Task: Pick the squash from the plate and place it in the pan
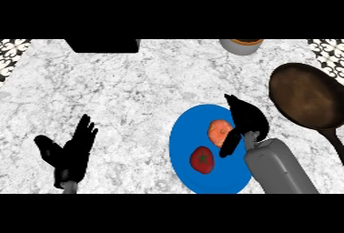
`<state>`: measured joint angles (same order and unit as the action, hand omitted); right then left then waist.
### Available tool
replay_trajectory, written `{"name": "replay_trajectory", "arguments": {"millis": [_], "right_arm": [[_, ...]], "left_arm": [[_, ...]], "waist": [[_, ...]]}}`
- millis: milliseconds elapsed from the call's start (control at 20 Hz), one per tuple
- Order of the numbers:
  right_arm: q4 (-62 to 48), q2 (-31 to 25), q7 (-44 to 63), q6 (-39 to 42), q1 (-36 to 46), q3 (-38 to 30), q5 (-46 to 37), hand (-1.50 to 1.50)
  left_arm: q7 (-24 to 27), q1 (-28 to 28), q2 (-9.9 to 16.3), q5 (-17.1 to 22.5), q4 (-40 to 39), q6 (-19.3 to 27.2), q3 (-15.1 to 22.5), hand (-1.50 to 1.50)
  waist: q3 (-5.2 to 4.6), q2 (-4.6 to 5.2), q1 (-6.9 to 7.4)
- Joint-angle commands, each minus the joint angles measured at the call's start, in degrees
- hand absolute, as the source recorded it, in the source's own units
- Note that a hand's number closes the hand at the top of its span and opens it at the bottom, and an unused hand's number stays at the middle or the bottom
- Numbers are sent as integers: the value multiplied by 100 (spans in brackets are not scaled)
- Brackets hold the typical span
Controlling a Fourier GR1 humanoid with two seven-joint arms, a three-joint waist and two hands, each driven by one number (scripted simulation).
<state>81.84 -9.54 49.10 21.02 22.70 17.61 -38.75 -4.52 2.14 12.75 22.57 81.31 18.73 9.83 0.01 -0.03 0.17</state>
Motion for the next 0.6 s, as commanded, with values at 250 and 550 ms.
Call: {"name": "replay_trajectory", "arguments": {"millis": [250, 550], "right_arm": [[14, 71, -676, -529, -509, -101, -689, -150], [-630, 174, -870, -541, -267, -421, -949, -150]], "left_arm": [[35, 165, -322, -343, -11, -170, -43, 0], [-16, 199, -382, -451, 50, -253, -276, 0]], "waist": [[-1, 1, -7], [-1, 2, 1]]}}
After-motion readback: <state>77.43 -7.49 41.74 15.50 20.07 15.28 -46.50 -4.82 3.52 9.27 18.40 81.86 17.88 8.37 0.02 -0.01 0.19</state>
